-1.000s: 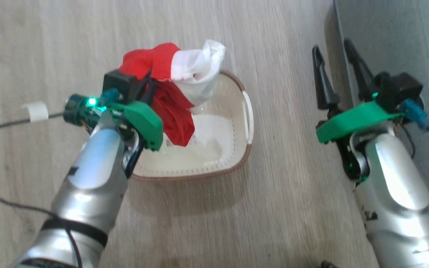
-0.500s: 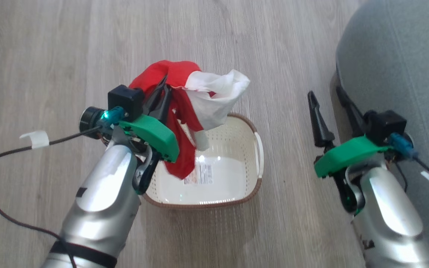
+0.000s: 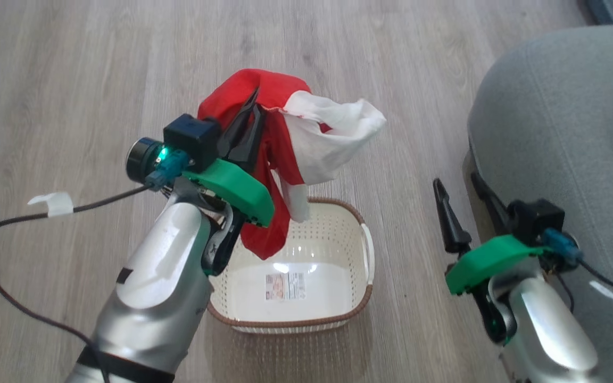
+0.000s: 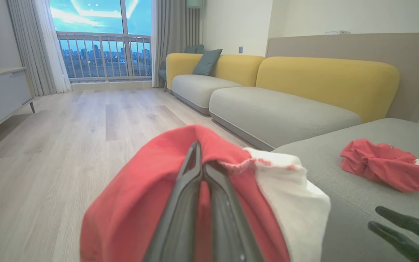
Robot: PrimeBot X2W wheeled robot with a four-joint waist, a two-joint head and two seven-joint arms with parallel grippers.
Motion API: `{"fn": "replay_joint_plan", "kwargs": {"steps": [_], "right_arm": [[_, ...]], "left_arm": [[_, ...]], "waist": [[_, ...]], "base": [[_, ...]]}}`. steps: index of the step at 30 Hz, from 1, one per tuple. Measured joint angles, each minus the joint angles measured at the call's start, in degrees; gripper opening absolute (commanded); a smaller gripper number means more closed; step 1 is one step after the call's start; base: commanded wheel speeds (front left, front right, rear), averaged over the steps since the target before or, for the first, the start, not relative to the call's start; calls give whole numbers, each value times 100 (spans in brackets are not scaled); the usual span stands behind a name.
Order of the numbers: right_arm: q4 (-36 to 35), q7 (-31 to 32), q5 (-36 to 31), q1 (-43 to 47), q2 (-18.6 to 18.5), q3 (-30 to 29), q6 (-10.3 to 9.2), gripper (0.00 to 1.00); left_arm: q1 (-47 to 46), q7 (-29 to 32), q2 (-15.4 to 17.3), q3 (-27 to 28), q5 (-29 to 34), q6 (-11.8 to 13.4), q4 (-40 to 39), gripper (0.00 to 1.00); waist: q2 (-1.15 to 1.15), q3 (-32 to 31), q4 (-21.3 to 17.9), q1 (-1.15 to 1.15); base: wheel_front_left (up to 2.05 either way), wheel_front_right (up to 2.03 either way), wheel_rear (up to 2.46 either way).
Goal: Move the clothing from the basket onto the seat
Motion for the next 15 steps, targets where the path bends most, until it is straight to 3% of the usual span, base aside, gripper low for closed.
{"fn": "replay_joint_plan", "kwargs": {"steps": [15], "right_arm": [[88, 0, 80, 347, 0, -20, 0, 100]], "left_arm": [[73, 68, 21, -68, -49, 100, -564, 0]], "waist": [[0, -367, 10, 0]], "base": [[0, 0, 0]]}}
